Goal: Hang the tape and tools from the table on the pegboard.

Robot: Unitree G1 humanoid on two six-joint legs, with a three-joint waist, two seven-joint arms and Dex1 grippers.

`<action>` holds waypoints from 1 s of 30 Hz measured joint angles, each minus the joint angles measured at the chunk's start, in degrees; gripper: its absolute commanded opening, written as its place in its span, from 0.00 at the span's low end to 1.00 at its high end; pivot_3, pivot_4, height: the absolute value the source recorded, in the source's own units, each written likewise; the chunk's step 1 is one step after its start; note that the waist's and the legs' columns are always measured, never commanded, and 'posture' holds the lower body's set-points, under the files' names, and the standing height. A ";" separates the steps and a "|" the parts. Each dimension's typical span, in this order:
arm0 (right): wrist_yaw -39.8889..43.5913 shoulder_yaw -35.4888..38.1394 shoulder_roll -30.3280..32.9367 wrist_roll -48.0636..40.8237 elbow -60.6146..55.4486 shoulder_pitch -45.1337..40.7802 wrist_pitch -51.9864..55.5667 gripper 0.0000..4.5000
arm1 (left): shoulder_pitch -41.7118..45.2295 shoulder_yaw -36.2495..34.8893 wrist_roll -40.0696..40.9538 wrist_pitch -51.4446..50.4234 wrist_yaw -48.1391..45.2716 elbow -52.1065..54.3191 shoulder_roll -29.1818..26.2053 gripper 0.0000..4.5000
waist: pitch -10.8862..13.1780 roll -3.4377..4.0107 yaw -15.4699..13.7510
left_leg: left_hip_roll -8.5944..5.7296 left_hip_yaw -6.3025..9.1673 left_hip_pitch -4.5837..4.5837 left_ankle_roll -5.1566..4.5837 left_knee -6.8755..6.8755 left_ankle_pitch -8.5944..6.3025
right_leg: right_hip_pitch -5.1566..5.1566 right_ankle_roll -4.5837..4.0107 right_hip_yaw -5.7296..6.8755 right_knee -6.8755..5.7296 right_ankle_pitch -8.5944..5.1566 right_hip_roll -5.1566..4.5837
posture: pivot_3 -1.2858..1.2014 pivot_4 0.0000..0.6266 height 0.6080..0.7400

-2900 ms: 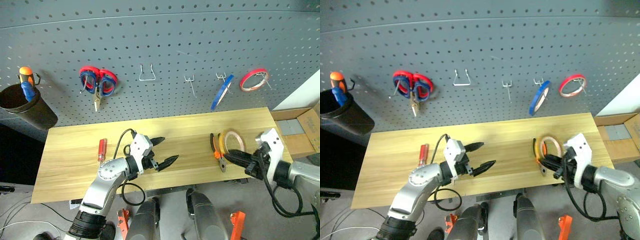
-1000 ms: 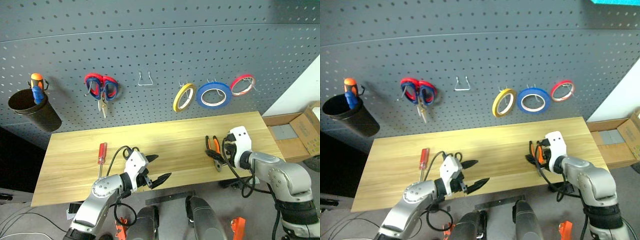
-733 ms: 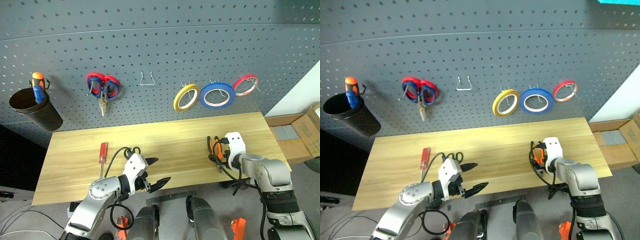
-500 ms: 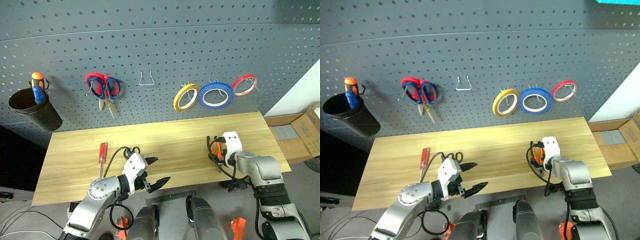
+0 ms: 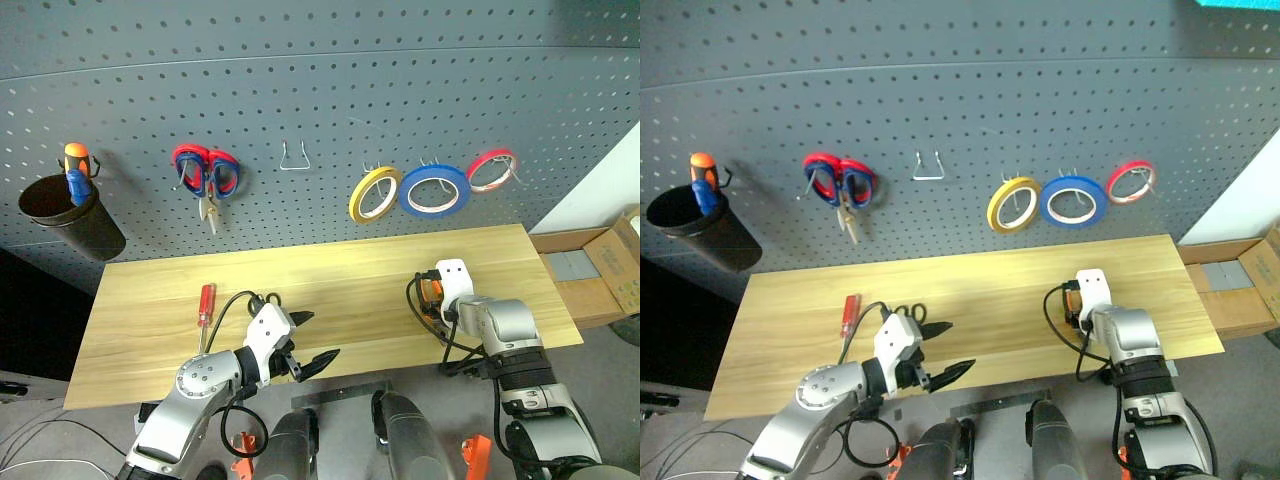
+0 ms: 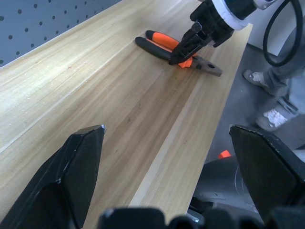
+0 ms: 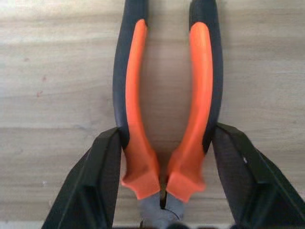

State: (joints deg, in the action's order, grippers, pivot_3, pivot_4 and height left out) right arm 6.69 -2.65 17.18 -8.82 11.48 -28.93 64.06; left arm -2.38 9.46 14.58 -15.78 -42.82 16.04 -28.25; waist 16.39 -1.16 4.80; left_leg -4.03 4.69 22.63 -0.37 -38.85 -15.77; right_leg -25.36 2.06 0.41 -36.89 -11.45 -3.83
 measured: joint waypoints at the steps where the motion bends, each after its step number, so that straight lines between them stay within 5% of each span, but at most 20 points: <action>1: 0.88 -0.96 1.01 0.17 -0.90 0.11 0.87 0.52 | 0.57 -0.06 0.00 0.23 0.14 -0.24 0.13 1.00 | 0.00 0.00 -0.01 | -0.01 0.00 0.04 0.00 0.00 0.00 | -0.02 0.00 0.00 0.00 0.00 0.00 | 0.47 0.41 1.00; 8: 24.90 -10.16 14.15 -10.41 -30.73 1.11 -0.33 0.52 | 4.30 -8.18 2.52 5.95 4.36 -2.46 5.54 1.00 | -0.05 -0.08 0.25 | 0.22 -0.02 0.24 0.05 0.04 -0.02 | -0.27 0.02 0.07 0.02 0.00 0.20 | 0.47 0.36 1.00; 14: 32.73 -6.84 5.70 -25.03 -40.47 -11.31 -0.22 0.52 | 3.79 -16.16 4.02 11.91 11.81 0.26 11.11 1.00 | -0.14 -0.22 -0.35 | 0.46 -0.02 0.21 0.18 -0.05 -0.08 | -0.24 -0.03 0.06 0.04 0.04 0.45 | 0.48 0.34 1.00; 20: 27.00 -7.45 -3.95 -20.57 -32.49 -22.94 -9.00 0.52 | 3.90 -17.29 3.14 15.44 16.10 2.29 13.23 1.00 | -0.46 -0.55 -2.08 | 0.39 -0.05 0.28 0.43 -0.03 -0.05 | -0.39 -0.17 0.01 0.04 0.12 0.40 | 0.50 0.30 1.00; 24: 19.38 -6.89 -12.93 -13.65 -21.85 -29.61 -23.15 0.52 | 5.49 -16.33 0.96 18.83 19.21 2.29 15.99 1.00 | -0.76 -0.66 -2.69 | 0.43 -0.08 0.31 0.66 0.02 0.01 | -0.52 -0.21 0.02 -0.01 0.15 0.44 | 0.50 0.29 1.00; 30: 11.97 -7.77 -17.86 -2.25 -1.44 -32.47 -42.23 0.52 | 5.30 -16.53 -0.61 21.33 22.15 2.27 16.95 1.00 | -1.25 -0.73 -3.00 | 0.43 -0.17 0.31 0.68 0.03 0.01 | -0.55 -0.24 -0.04 -0.02 0.16 0.45 | 0.51 0.28 1.00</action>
State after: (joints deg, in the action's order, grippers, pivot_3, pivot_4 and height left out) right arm 18.66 -10.42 -0.68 -11.07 10.04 -61.40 21.83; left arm 2.92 -7.07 13.98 5.55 -20.66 18.31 -11.30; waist 15.14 -1.89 1.81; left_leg -3.60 4.52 22.94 0.31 -38.82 -15.76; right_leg -25.91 1.81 0.37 -36.91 -11.28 -3.38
